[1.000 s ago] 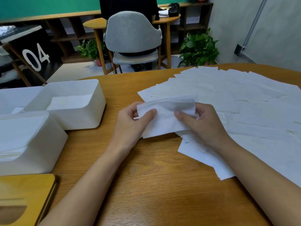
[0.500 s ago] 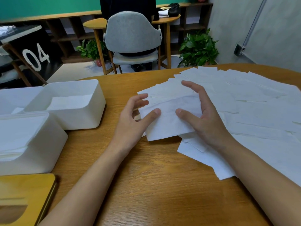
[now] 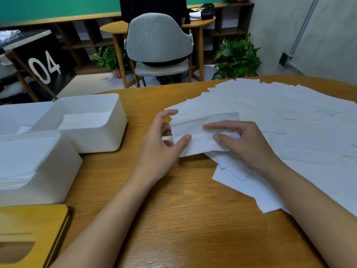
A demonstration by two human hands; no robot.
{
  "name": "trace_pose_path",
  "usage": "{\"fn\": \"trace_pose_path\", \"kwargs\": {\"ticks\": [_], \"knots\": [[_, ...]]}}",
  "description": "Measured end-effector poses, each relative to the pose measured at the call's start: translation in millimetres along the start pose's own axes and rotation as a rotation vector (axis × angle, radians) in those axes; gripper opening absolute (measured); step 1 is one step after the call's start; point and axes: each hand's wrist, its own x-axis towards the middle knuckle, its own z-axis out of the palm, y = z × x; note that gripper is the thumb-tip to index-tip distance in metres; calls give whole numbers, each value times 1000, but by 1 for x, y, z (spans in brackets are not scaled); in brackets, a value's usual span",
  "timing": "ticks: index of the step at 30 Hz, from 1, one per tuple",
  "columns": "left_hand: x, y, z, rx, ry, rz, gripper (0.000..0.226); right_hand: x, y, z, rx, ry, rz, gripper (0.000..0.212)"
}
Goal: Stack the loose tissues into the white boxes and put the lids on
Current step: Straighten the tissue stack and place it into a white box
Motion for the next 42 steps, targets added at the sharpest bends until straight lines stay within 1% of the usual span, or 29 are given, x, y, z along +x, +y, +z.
{"fn": "trace_pose_path", "kwargs": {"ticks": [2, 4, 6, 7, 12, 14, 16, 18, 20, 25, 28, 30, 31, 33, 34, 36, 38, 42], "knots": [[0, -7, -2, 238, -21, 70, 71, 3, 3, -2, -27, 96, -1, 34], [-2, -11, -1, 368, -98, 86, 74, 5, 5, -4, -37, 160, 9, 36], [-3, -16, 0, 445, -154, 87, 65, 6, 7, -5, -34, 197, 19, 36], [-4, -17, 1, 471, -157, 93, 58, 6, 7, -4, -38, 203, 21, 36], [0, -20, -1, 592, -109, 238, 26, 7, 10, -3, -49, 218, 17, 38], [0, -20, -3, 653, -72, 268, 22, 8, 11, -2, -49, 234, 23, 40], [2, -18, -6, 667, 0, 297, 18, 8, 10, -2, -14, 234, 30, 40], [2, -12, -8, 593, 57, 319, 14, 7, 8, -2, 40, 202, 27, 34], [0, -2, -8, 413, 70, 290, 12, 6, 6, -2, -7, 165, -20, 31], [-3, 13, -13, -65, -10, 28, 17, 0, -2, -2, -31, 36, -111, 49], [-1, 13, -13, -190, -21, -73, 18, -4, -4, 2, 1, -83, -111, 58], [-1, 10, -10, -220, -38, -100, 20, -7, -5, 7, 17, -140, -94, 54], [-1, 9, -9, -211, -47, -96, 19, -8, -5, 10, 27, -136, -87, 46], [-1, 8, -9, -144, -66, -63, 19, -7, -3, 14, 21, -42, -93, 21], [-1, 8, -9, -86, -68, -36, 20, -6, -2, 14, 10, 9, -93, 18], [0, 8, -8, -2, -42, 3, 24, -3, -1, 12, 2, 39, -78, 22], [1, 7, -7, -13, -7, -2, 24, -2, -2, 9, -28, 32, -82, 29], [0, 6, -6, -78, 34, -45, 23, -4, -2, 12, -91, -9, -116, 60]]}}
